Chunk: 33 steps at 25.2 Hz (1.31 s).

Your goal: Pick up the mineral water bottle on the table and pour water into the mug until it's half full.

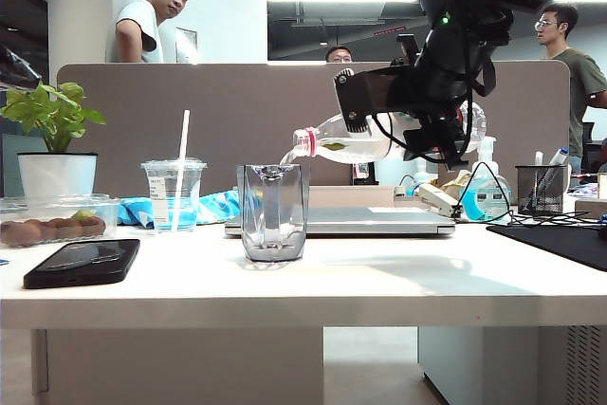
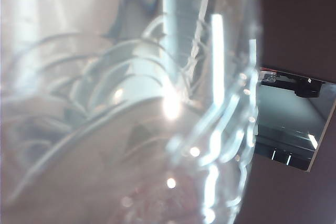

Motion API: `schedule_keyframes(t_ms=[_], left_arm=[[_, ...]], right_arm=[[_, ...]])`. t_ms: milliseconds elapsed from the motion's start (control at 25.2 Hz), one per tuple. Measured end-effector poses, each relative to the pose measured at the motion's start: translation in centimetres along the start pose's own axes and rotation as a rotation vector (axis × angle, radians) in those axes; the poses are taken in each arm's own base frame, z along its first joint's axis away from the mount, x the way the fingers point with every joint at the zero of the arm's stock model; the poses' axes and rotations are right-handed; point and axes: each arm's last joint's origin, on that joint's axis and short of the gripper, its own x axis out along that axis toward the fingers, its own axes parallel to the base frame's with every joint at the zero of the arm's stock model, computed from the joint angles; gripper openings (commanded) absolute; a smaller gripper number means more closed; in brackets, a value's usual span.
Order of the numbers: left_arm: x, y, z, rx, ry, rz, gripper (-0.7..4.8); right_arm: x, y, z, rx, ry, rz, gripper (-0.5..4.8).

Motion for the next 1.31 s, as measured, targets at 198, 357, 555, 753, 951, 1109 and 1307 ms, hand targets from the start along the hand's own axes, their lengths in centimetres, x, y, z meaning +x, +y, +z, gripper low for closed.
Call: schedule_keyframes(t_ms=[198, 357, 555, 753, 951, 1109, 1307], left_arm=[[0.0, 0.0, 0.0, 0.000, 0.000, 0.000, -0.04], [0.0, 0.0, 0.0, 0.000, 0.000, 0.000, -0.04], [0.0, 0.0, 0.0, 0.000, 0.000, 0.000, -0.04], [0.0, 0.0, 0.0, 0.000, 0.000, 0.000, -0.04], [0.0, 0.0, 0.0, 0.000, 0.000, 0.000, -0.04], [0.0, 0.0, 0.0, 0.000, 0.000, 0.000, -0.04], [0.0, 0.0, 0.0, 0.000, 0.000, 0.000, -0.04]], right_arm=[[0.0, 0.0, 0.0, 0.000, 0.000, 0.000, 2.42], [0.0, 0.0, 0.0, 0.000, -0.001, 0.000, 2.42], [0.0, 0.1, 0.0, 0.013, -0.002, 0.006, 2.42], [0.0, 0.4, 0.1, 0.024, -0.023, 0.045, 2.41], [0.0, 0.9, 0.2, 0.156, -0.058, 0.074, 2.41], [0.0, 0.9, 0.3, 0.280, -0.099, 0.082, 2.38], [0.1, 2.3, 0.4, 0.526, -0.178, 0.118, 2.38]])
